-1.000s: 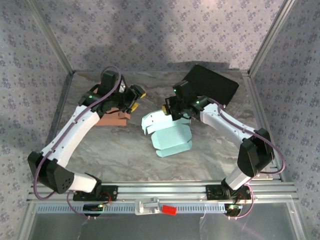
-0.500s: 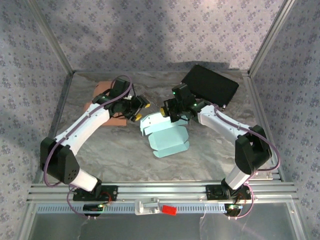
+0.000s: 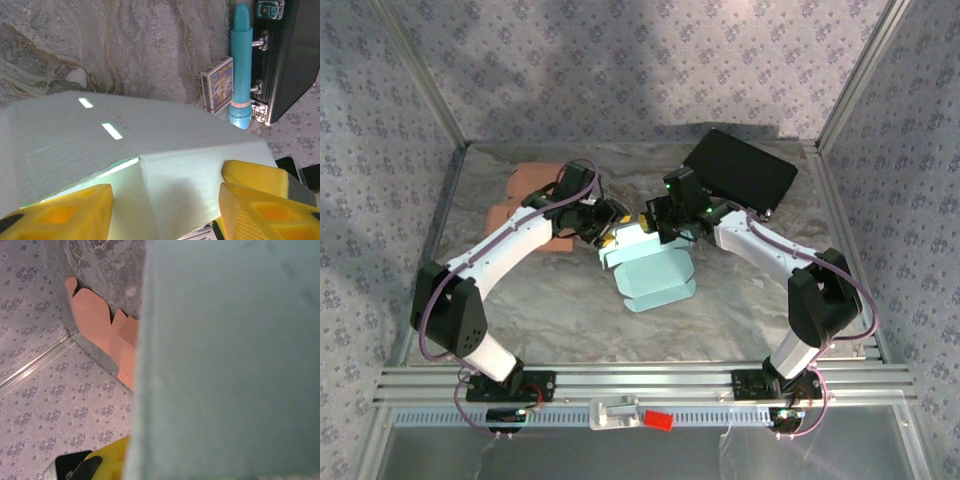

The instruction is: Fold the paper box

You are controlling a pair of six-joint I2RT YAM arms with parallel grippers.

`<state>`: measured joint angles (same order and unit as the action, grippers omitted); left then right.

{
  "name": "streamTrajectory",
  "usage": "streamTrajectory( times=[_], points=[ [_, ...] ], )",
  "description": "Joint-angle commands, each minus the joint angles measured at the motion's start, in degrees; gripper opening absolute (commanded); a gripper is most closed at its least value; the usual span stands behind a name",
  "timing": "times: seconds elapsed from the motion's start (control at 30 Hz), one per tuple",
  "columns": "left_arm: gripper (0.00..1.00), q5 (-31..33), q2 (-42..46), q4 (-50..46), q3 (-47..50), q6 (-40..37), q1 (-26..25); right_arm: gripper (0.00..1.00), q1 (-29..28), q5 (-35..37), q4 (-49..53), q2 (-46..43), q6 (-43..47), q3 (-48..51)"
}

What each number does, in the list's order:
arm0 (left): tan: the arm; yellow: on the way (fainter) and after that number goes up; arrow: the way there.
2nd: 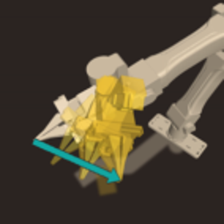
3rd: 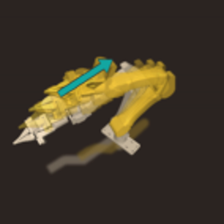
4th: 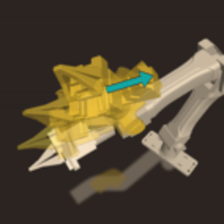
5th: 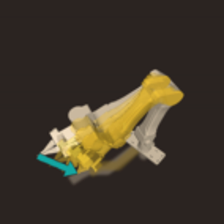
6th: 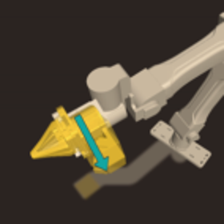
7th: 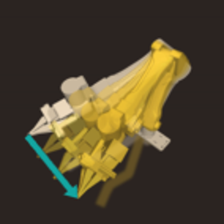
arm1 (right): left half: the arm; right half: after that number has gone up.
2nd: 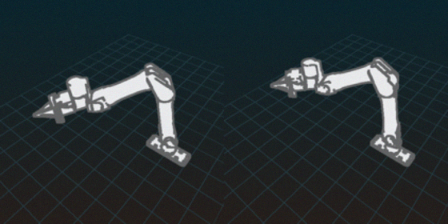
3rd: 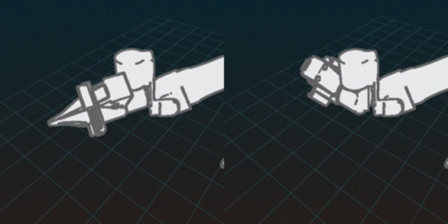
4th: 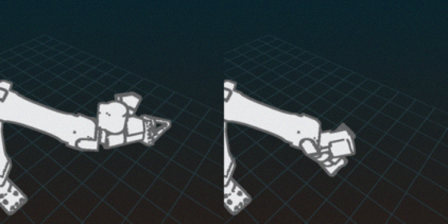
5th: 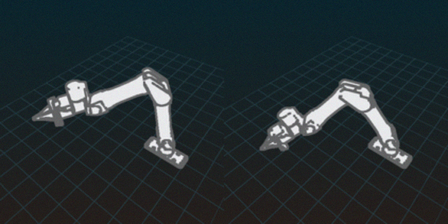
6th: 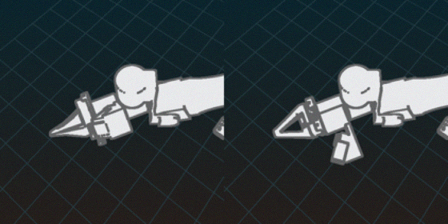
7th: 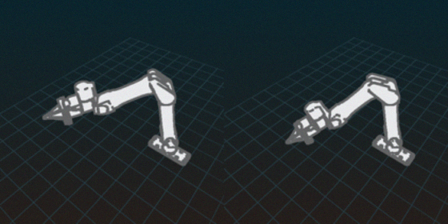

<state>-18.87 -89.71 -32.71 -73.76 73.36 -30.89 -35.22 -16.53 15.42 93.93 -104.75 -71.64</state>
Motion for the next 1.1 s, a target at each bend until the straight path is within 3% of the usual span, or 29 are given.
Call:
streamTrajectory(
  times=[0.0,0.2,0.3,0.5,0.6,0.87,1.07],
  points=[
    [0.57,-0.11,0.60,0.56,-1.10,-0.68,0.16,0.00,-0.11,-1.26,-3.71,0.71,1.82,1.42],
    [0.66,2.44,6.39,-4.43,0.03,-6.44,4.65,0.00,-0.43,0.43,-14.22,-0.75,15.44,7.08],
    [0.67,2.27,10.19,-5.77,4.12,-9.01,8.38,0.00,-0.31,-0.09,-21.85,-1.33,17.10,12.02],
    [0.55,3.78,16.74,-5.05,13.06,-20.34,14.00,0.00,0.24,-3.17,-31.69,0.14,20.28,17.23],
    [0.45,5.06,17.77,-3.75,16.63,-28.71,13.81,0.00,0.59,-4.44,-33.79,0.76,20.20,18.41],
    [0.44,10.80,17.86,5.69,25.04,-46.25,6.64,0.00,1.90,-7.56,-38.55,2.80,19.44,19.34],
    [0.45,13.87,18.08,12.33,30.48,-51.12,3.65,0.00,2.53,-11.54,-41.96,4.75,19.79,19.82]
  ],
)
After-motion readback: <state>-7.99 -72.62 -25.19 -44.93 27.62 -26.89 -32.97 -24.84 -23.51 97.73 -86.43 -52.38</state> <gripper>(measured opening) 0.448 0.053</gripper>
